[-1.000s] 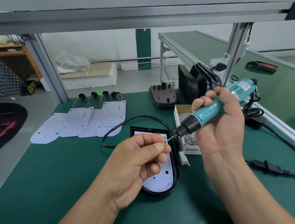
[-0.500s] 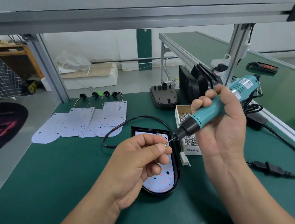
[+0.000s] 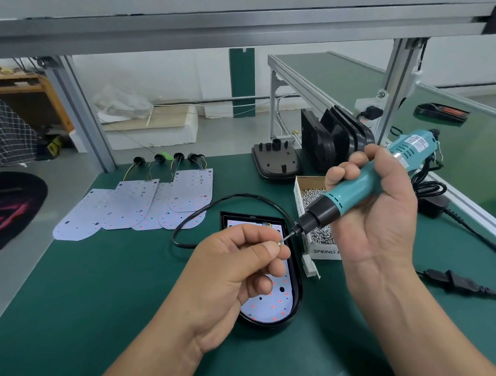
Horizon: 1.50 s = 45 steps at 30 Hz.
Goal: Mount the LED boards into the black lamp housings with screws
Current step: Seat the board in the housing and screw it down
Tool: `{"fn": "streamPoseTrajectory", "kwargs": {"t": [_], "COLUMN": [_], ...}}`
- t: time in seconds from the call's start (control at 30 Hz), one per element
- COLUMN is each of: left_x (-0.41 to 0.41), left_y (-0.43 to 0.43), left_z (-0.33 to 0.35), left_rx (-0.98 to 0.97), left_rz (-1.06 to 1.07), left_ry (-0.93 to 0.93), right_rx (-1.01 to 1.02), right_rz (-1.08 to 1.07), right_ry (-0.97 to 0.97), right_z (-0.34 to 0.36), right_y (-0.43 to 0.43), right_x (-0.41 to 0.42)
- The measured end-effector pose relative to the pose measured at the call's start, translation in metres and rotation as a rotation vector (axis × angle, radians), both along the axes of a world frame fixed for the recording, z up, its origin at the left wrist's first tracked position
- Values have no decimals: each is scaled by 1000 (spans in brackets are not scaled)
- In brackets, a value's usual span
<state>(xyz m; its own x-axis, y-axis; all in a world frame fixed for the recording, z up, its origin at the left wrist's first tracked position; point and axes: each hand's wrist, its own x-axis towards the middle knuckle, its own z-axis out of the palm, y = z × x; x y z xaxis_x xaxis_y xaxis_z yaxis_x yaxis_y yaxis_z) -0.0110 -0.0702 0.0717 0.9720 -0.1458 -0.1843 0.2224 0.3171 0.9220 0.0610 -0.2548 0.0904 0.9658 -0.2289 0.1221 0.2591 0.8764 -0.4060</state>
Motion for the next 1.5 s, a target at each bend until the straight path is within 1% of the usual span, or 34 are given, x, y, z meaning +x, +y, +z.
{"fn": "streamPoseTrajectory", "kwargs": {"t": [0.4,0.7,0.8,0.97,1.2,1.5], "left_x": [-1,-1,-1,-1,0,2], "left_y": [-1,-2,-2,-3,0,2], "left_z": [0,-2,-3,-6,-8,-13], "left_rx": [8,28,65,200,239,307], "left_rz": [8,22,36,90,59,-51], "left_ry": [-3,-13,-36,-147,-175,-177], "right_rx": [13,-30,-69,-148,-74,-25], "right_rz": [7,8,-3,-94,4,37], "right_ry": [-10,-26,-45,-26,28,61], "right_z": [-1,0,0,-1,-4,-9], "right_y": [-2,0,0,6,7,10], "right_x": [0,-2,-3,-4,-5,-3]}}
